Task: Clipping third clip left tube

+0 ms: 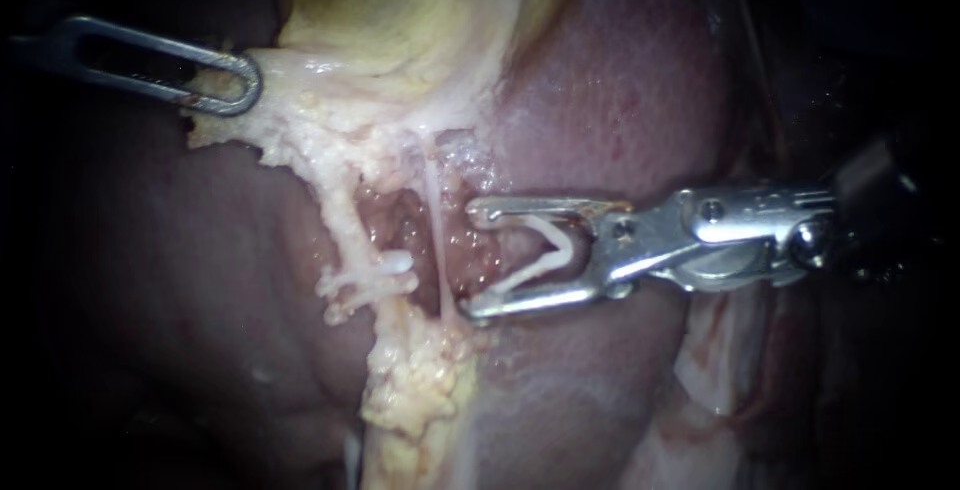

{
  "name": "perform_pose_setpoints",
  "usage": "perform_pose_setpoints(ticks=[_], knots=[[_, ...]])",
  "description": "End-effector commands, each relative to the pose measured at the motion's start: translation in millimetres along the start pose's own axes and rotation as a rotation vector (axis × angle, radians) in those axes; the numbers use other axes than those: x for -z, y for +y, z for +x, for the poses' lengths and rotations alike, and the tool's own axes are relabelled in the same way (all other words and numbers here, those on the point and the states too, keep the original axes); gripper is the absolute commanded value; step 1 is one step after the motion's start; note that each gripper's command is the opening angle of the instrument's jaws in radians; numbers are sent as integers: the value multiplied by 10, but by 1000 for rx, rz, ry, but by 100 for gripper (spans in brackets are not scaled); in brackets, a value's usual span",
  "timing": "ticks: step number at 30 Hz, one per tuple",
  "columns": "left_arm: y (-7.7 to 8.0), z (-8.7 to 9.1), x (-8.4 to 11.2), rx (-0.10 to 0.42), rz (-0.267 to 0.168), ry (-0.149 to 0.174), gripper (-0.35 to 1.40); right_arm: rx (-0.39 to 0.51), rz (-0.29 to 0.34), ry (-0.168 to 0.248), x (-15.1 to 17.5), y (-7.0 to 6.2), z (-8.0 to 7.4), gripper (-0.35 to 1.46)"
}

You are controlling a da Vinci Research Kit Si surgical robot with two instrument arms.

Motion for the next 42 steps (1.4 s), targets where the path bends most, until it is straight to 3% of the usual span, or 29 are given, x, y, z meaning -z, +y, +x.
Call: perform_pose_setpoints(ticks=[1, 5, 10, 16, 25, 33, 42], knots=[[0, 0, 0, 0, 1, 0, -35, -14, 4, 3, -6, 3, -5, 50], [0, -1, -1, 0, 0, -1, -35, -42, 15, 26, -24, 16, -25, 49], [0, -2, -2, -1, -1, -3, -35, -61, 8, 24, -44, 34, -54, 50], [-1, -2, -2, -1, -1, -3, -35, -69, 11, 23, -42, 48, -74, 50], [-1, -3, -3, -1, -2, -4, -35, -78, 85, 83, -49, 55, -73, 50], [-1, -4, -3, -1, -4, -6, -35, -93, 140, 146, -84, 65, -63, 49], [-2, -5, -4, -2, -4, -6, -35, -117, 162, 190, -111, 70, -52, 49]])
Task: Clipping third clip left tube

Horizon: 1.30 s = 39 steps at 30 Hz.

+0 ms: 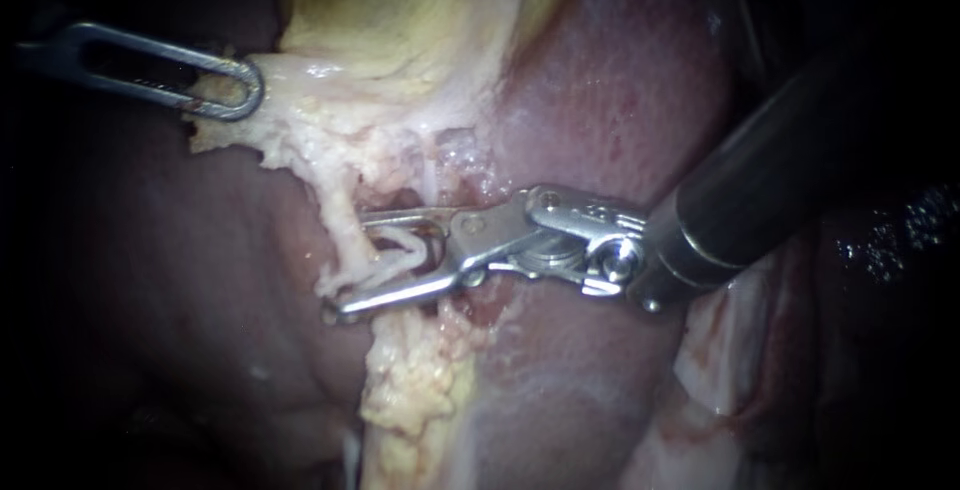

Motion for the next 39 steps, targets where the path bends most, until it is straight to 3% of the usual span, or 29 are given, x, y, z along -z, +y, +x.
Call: perform_pose_setpoints(ticks=[1, 7, 15, 22, 25, 32, 39], knots=[[0, 0, 0, 0, 1, 0, -35, -3, 4, 14, -3, 1, 2, 49], [0, 0, -1, 0, 1, 1, -35, -23, 8, 73, -17, 8, 17, 48], [0, 0, -2, -1, -1, -1, -35, -37, 8, 94, -25, 7, 35, 48], [0, -1, -1, -1, -1, -1, -35, -140, 16, 101, -23, -15, 53, 45], [0, -1, -1, -1, -1, -1, -35, -178, -7, 112, -19, -26, 69, 45], [-2, -1, -2, -2, -1, -1, -35, -204, -39, 80, -5, -47, 110, 42], [-2, -2, -2, -2, -1, -1, -35, -208, -46, 71, -3, -52, 117, 34]])
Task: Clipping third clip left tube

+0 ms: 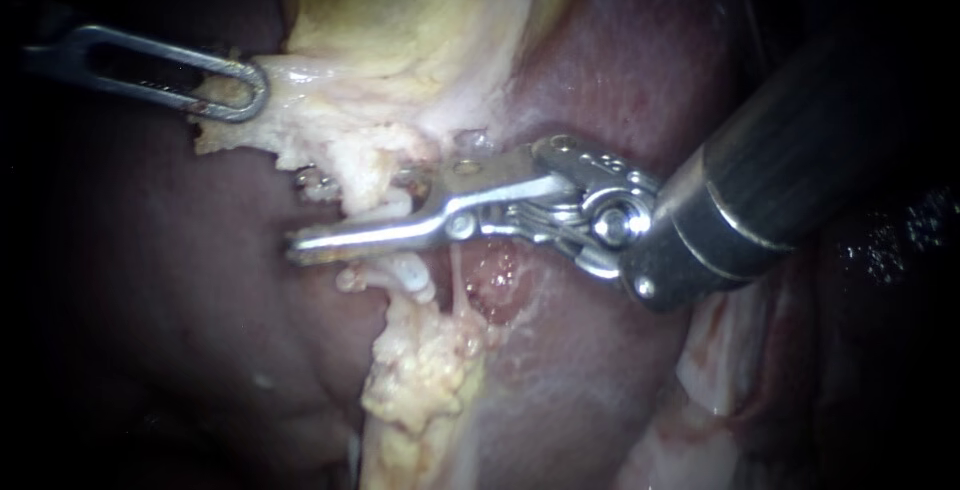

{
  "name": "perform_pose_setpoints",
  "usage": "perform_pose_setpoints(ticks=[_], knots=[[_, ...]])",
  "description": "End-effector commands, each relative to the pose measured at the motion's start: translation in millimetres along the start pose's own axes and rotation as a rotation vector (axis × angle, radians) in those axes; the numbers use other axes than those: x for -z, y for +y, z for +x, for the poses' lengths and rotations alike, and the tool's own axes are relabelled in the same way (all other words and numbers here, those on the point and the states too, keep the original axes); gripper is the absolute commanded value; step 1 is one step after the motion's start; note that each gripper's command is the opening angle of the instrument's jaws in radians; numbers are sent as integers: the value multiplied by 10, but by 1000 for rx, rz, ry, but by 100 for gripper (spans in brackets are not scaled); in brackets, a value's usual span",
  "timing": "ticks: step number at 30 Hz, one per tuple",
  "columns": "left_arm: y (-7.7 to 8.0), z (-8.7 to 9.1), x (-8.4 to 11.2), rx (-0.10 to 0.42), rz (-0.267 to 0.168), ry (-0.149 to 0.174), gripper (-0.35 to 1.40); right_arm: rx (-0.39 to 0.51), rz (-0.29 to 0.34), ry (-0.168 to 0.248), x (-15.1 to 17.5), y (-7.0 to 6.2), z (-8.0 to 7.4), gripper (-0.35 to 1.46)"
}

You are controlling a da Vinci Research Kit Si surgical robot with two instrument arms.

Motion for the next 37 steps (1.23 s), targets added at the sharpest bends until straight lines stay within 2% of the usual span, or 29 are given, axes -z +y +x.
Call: perform_pose_setpoints(ticks=[1, 12, 19, 21, 25, 35, 36, 37], knots=[[0, 0, 0, 0, 0, 0, -35, 1, 1, -6, 0, 1, -1, 31], [0, 0, -1, 0, 1, 1, -35, -21, -14, -5, 0, 0, -3, -7], [0, -1, -1, 0, 1, 1, -35, -109, -15, -1, 1, -3, -4, -35], [0, -1, -1, 0, 1, 1, -35, -120, -18, -9, 2, -4, -5, -35], [0, -1, -1, -1, 1, 1, -35, -124, -37, -53, 3, -4, -7, -35], [0, 0, -2, 0, -3, 1, -35, -124, -32, -55, 2, -2, -10, -35], [0, 0, -2, 0, -3, 1, -35, -124, -27, -57, 1, -1, -10, -32], [0, 0, -2, 0, -3, 1, -35, -123, -28, -57, 0, 1, -12, -15]])
